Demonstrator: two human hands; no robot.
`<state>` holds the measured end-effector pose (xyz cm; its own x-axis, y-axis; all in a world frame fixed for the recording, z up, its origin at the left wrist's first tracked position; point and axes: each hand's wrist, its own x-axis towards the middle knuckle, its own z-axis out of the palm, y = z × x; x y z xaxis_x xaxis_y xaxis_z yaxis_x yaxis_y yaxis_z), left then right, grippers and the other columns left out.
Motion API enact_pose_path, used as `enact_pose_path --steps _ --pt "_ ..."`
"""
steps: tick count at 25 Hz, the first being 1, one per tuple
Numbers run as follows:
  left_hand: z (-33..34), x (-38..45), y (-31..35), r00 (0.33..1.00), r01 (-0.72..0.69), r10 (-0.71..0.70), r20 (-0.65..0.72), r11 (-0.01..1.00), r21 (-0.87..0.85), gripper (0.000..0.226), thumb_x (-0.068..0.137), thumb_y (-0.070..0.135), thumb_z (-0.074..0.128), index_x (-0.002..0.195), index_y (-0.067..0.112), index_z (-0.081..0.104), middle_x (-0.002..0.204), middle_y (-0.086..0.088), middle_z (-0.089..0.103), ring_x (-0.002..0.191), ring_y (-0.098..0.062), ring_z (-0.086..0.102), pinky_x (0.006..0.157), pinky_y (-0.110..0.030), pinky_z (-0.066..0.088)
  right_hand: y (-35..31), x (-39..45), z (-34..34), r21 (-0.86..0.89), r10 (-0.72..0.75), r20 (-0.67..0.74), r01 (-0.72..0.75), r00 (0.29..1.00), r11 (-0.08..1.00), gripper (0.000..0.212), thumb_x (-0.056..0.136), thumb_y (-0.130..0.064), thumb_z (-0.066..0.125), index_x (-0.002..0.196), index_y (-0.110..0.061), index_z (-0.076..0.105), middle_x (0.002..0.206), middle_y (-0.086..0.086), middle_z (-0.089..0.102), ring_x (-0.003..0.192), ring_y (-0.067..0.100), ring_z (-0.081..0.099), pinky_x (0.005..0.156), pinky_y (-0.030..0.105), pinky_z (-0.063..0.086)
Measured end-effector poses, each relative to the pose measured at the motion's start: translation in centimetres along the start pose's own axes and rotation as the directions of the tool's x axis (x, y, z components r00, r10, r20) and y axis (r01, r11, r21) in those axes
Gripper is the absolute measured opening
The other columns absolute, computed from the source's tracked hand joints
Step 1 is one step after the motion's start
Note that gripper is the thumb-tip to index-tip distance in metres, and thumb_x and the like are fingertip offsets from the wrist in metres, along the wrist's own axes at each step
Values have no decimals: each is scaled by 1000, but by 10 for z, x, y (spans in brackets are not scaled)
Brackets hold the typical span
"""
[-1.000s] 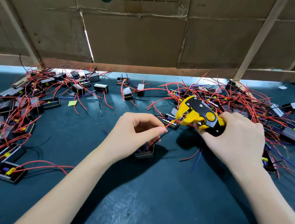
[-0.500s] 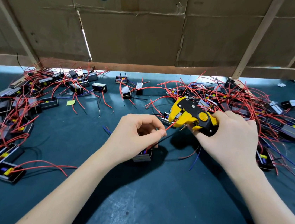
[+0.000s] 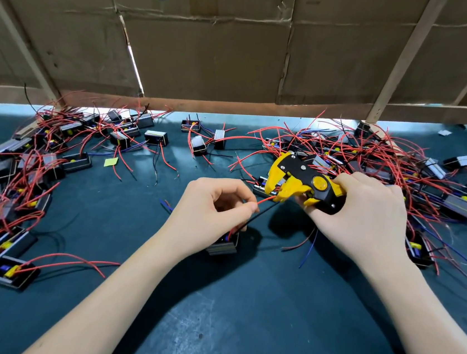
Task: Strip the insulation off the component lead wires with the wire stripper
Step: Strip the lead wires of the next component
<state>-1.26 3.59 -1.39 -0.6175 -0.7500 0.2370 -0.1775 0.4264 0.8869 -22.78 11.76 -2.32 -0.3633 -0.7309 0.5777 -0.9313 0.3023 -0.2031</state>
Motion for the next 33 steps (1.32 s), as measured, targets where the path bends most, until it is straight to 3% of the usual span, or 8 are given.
enact_pose_path --steps 6,11,17,24,30,33 --pt "0 0 1 1000 0 0 21 1000 7 15 88 2 64 74 8 67 52 2 59 45 -13 50 53 -18 45 1 1 -4 10 -28 -2 28 1000 1000 49 68 -64 56 70 -16 60 68 2 56 77 32 60 70 35 27" --pt "-2 0 0 999 -12 12 33 1000 5 16 88 4 66 73 11 67 51 3 58 46 -14 50 53 -20 45 -1 1 -8 9 -33 0 33 999 999 58 67 -70 41 57 -16 57 59 2 58 65 34 59 62 33 35" --pt "-3 0 0 997 -29 28 69 1000 7 16 89 10 67 73 14 67 51 4 60 47 -11 50 55 -19 45 -3 -2 -9 -71 35 62 -30 997 997 50 70 -65 67 57 -17 60 51 -1 47 65 33 59 52 26 27" --pt "-7 -1 0 995 -30 27 95 999 32 14 89 10 66 75 13 67 52 4 60 47 -9 49 55 -17 43 -6 -2 -6 -47 -22 82 25 996 999 45 66 -53 75 55 -16 52 56 5 57 61 35 59 59 31 31" --pt "-6 0 -1 996 -29 24 87 998 61 14 88 8 67 74 11 67 51 4 57 46 -10 46 55 -20 42 -9 -3 -10 -54 -15 86 19 996 998 54 62 -52 81 47 -16 43 45 -2 36 50 32 54 52 25 24" --pt "-7 0 -1 994 -45 38 107 997 61 15 88 8 67 73 11 66 51 5 56 46 -9 46 54 -20 42 -9 -4 -10 -39 -4 6 4 1000 999 52 65 -52 80 49 -18 45 46 5 45 53 34 57 53 24 27"
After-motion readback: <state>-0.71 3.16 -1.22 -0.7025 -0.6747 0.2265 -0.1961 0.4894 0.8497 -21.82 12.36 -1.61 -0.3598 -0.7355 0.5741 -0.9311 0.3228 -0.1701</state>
